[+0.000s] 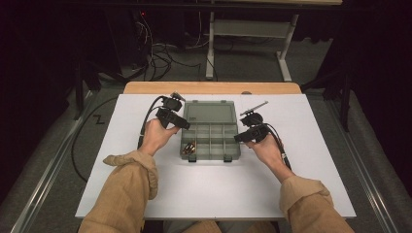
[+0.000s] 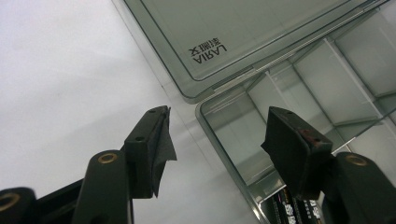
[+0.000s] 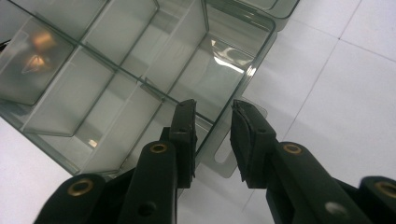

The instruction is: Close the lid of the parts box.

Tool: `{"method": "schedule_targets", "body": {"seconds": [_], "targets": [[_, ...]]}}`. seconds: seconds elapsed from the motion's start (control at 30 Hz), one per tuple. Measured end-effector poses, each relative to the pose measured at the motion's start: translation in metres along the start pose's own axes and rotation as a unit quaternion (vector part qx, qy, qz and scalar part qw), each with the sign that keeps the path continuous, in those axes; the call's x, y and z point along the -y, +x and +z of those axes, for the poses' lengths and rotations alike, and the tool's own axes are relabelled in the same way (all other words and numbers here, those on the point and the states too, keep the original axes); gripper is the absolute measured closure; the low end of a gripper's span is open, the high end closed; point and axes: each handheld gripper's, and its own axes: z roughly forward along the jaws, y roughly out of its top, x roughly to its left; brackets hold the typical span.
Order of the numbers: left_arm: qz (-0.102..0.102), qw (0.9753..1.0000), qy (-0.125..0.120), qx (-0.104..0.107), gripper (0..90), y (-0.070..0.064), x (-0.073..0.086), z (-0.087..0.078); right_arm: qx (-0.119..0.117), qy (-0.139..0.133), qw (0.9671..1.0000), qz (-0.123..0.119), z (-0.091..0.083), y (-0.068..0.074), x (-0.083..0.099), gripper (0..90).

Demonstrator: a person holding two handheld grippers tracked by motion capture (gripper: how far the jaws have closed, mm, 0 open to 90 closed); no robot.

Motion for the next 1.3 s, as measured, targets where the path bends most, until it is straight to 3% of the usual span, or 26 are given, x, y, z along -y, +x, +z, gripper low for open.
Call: {"method": "schedule_targets", "body": {"seconds": [0.2,0.7,1.0,1.3], "targets": [[-0.004,1.0,0.001,0.003,40.5,0.001,-0.001,0.002,-0.003,0.01,0.9999,0.009,0.0,-0.001,-0.003,72.3],[-0.002,1.0,0.007,0.005,42.4,0.002,-0.024,0.001,-0.001,0.014,0.9998,0.012,0.0,0.0,-0.003,72.5],[-0.027,0.9993,0.022,0.015,44.0,0.01,-0.035,0.014,0.002,0.013,0.9999,0.009,0.0,0.001,-0.003,72.8],[-0.078,0.9962,0.022,0.032,51.1,0.029,-0.035,0.026,0.007,0.012,0.9999,0.006,0.0,0.002,-0.002,73.1]]}}
